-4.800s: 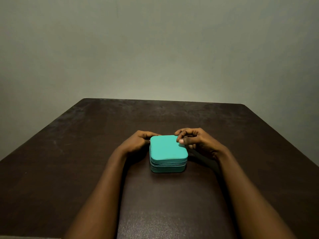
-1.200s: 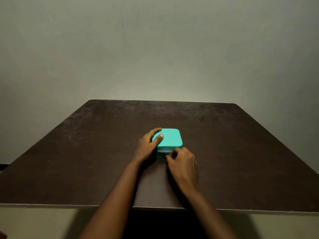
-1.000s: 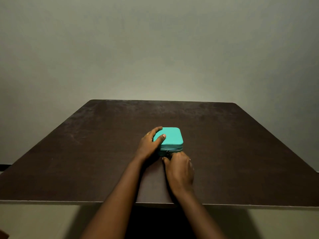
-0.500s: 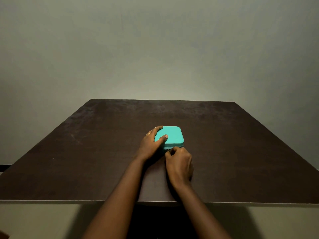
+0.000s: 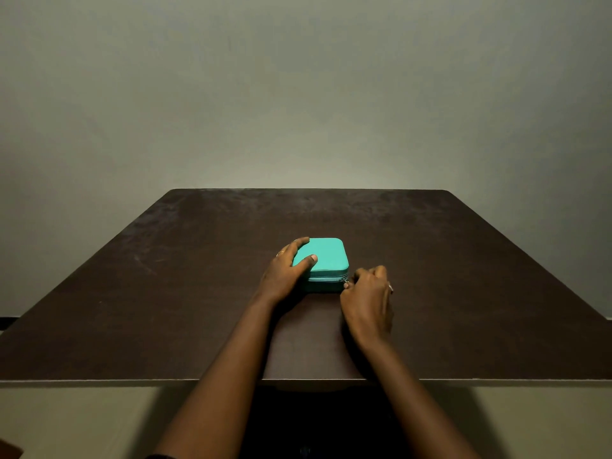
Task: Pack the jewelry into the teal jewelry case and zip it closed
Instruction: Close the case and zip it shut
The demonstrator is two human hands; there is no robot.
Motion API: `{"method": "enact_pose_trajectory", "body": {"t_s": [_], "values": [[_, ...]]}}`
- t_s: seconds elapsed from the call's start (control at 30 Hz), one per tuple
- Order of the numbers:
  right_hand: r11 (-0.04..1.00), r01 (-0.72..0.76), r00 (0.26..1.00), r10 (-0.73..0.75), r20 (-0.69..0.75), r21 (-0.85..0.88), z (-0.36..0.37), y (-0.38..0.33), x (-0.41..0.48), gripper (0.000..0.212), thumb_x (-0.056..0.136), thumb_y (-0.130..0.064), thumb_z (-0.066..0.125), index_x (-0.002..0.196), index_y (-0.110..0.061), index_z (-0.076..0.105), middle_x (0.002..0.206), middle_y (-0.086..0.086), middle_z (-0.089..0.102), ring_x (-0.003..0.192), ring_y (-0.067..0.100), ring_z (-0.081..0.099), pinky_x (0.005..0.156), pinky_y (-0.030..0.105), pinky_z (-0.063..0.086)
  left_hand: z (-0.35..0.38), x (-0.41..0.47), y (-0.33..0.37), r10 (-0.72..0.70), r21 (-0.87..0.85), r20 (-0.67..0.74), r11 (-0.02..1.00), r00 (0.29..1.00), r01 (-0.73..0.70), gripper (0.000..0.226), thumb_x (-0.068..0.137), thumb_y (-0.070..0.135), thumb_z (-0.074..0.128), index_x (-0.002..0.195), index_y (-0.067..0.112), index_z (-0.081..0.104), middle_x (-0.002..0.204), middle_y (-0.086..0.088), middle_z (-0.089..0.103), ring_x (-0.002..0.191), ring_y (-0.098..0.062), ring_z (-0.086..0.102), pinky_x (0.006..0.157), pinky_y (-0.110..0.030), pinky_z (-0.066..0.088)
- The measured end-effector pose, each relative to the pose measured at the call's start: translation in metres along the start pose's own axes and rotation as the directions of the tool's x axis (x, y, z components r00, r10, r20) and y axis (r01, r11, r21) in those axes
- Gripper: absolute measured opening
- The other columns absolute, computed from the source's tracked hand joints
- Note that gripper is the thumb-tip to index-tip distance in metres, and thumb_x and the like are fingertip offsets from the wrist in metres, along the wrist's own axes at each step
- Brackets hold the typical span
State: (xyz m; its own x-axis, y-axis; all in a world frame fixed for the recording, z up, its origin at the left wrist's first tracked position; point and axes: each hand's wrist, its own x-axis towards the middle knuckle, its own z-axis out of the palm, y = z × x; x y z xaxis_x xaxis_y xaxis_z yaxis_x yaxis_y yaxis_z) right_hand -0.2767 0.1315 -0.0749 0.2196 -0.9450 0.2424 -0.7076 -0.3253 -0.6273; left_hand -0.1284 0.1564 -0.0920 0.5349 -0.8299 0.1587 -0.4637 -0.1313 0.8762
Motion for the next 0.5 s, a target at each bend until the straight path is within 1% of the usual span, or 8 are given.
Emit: {"method": "enact_pose_trajectory", "body": {"t_s": [0.17,0.27,0.5], "values": [[0.995,0.032,0.999,-0.031,0.010,-0.096,-0.007,0.006,0.013,0.020,0.091,-0.014,0.051,0.107,-0.011,0.062,0.119,0.006,0.045,0.110,0.027,0.049,0.080,0.038,0.047,0.000,0.001,-0.001,-0.007,-0.006,0.010,1.000,1.000,0.007,0.058,0.075,0.055,0.050,0.131,0.041,0.046,0.141,0.004,0.045,0.125,-0.016,0.045,0.106,-0.045,0.038],[0.994,0.024,1.000,-0.023,0.009,-0.111,-0.008,0.008,0.022,0.019,0.091,-0.016,0.052,0.106,-0.011,0.063,0.120,0.007,0.046,0.110,0.029,0.050,0.082,0.041,0.048,-0.001,0.000,-0.001,0.006,0.006,0.009,1.000,1.000,-0.006,0.059,0.075,0.054,0.049,0.132,0.037,0.046,0.140,0.003,0.046,0.125,-0.015,0.045,0.106,-0.044,0.038],[0.993,0.035,0.998,-0.028,0.059,-0.116,-0.007,0.009,0.051,0.019,0.091,-0.019,0.055,0.106,-0.013,0.064,0.121,0.010,0.047,0.112,0.032,0.049,0.086,0.041,0.045,-0.001,0.003,-0.004,0.024,0.007,0.009,1.000,1.000,-0.024,0.059,0.075,0.051,0.050,0.132,0.033,0.049,0.138,0.003,0.049,0.123,-0.015,0.046,0.106,-0.043,0.039]]}}
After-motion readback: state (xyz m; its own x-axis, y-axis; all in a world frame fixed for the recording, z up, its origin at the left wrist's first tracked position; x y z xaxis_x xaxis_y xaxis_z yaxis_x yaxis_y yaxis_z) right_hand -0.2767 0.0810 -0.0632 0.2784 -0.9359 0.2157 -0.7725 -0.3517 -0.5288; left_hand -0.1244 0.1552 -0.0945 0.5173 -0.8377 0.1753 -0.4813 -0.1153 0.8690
